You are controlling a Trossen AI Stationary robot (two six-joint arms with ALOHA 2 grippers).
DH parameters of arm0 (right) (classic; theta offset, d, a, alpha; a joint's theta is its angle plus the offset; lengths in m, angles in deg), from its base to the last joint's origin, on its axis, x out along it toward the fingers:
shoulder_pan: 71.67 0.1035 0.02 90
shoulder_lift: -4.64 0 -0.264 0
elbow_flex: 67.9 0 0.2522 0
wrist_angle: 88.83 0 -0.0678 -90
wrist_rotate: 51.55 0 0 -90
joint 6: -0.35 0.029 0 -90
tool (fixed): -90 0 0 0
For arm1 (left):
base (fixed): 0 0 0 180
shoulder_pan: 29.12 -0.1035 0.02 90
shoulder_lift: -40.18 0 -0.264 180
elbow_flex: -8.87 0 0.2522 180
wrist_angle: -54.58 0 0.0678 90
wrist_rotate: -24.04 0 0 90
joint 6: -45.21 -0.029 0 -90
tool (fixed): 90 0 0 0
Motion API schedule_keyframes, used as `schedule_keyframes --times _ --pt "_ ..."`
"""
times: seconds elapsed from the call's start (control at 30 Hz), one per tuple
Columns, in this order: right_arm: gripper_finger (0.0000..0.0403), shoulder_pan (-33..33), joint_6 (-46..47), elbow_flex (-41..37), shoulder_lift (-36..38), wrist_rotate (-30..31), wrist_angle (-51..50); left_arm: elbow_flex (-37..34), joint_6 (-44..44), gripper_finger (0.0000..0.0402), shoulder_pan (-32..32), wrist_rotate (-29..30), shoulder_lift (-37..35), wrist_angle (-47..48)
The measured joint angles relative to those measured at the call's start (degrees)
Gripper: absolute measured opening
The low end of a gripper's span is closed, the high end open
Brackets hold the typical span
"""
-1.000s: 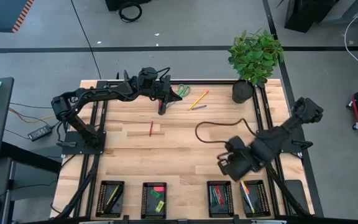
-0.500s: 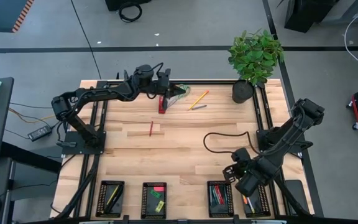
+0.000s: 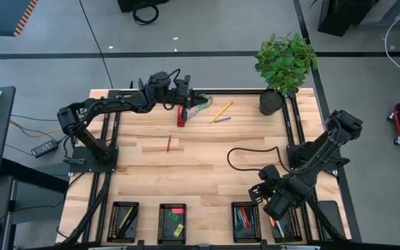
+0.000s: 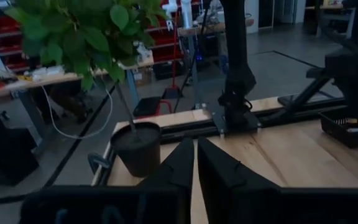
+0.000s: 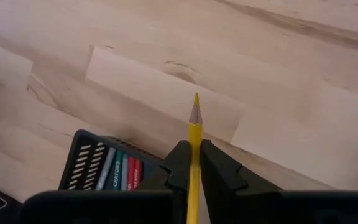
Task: Sort crayons/erasers/pens/pencils in bins
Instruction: Put the bottom yellow pencil into the right black bin
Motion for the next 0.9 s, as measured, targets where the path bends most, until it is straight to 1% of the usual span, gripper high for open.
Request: schedule_keyframes --times 0.1,0.3,0.5,0.7,0.9 --pt "0.0037 0.0 -0.5 0.0 -0.4 1.1 -0.2 0.0 -1.2 0.0034 0.0 0.0 0.0 1.6" --pt "0.0037 0.0 -0.2 0.0 -0.6 0.7 -0.3 0.0 -5.9 0.0024 0.3 0.0 0.0 5.2" --pt "0.0037 0.0 -0.4 0.0 -0.6 0.7 -0.4 0.0 -6.0 0.0022 0.6 0.0 0.0 7.6" --pt "0.0037 0.5 0.4 0.0 -1.3 -0.1 2.9 0.0 -6.0 0.0029 0.6 0.0 0.0 8.9" --pt "0.0037 0.4 0.1 0.0 -3.7 -0.8 0.8 0.0 -6.0 0.0022 0.6 0.0 0.0 9.3"
